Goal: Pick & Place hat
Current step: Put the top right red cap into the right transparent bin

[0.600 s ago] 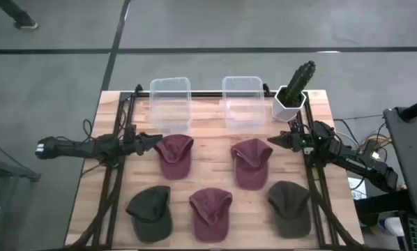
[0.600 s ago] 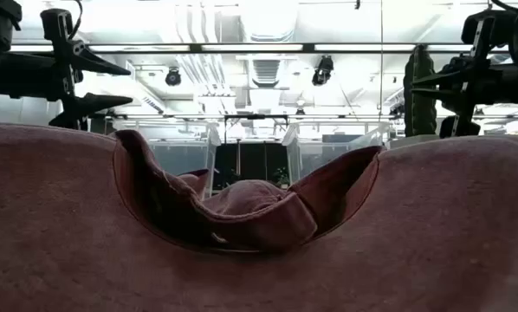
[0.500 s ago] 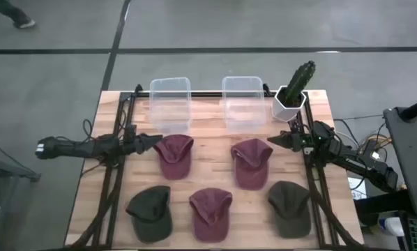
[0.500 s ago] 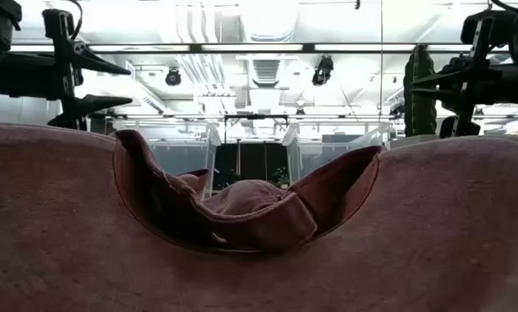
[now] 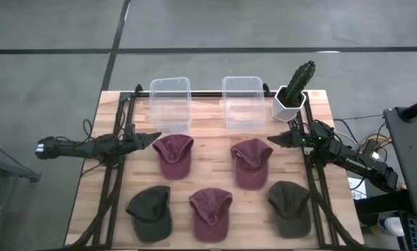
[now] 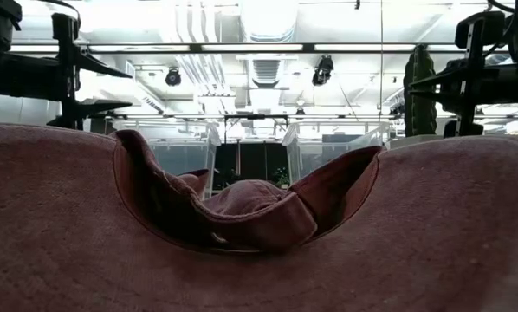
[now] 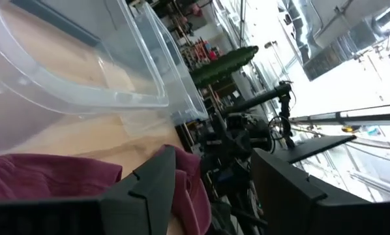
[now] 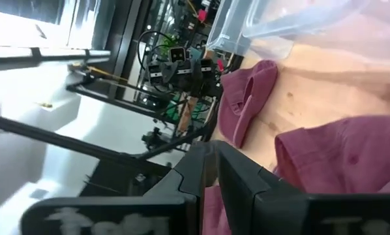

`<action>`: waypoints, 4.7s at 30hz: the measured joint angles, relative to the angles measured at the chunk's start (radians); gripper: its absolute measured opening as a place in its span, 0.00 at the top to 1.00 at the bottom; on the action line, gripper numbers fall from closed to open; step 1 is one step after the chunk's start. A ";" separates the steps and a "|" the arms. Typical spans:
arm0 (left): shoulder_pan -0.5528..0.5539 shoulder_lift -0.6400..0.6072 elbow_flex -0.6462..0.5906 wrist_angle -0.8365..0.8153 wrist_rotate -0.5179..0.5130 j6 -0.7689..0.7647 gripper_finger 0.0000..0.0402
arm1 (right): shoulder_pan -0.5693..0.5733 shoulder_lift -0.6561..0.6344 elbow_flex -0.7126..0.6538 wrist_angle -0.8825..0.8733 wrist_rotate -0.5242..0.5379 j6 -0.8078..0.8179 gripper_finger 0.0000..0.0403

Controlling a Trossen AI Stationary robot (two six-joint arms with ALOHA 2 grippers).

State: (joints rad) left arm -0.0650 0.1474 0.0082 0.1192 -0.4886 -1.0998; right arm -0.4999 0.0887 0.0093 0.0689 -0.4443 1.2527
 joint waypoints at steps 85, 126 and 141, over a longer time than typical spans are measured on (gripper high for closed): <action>0.000 0.000 0.000 0.029 -0.082 -0.105 0.52 | 0.415 1.204 0.622 -0.660 0.079 -0.178 0.63; 0.000 0.000 0.000 0.029 -0.082 -0.104 0.52 | 0.417 1.025 0.849 -0.646 -0.007 -0.172 0.97; 0.000 0.000 0.000 0.029 -0.081 -0.107 0.52 | 0.360 1.025 1.093 -0.735 0.124 -0.270 0.97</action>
State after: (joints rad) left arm -0.0651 0.1474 0.0086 0.1486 -0.5701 -1.2068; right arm -0.1404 1.1137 1.1027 -0.6659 -0.3206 0.9823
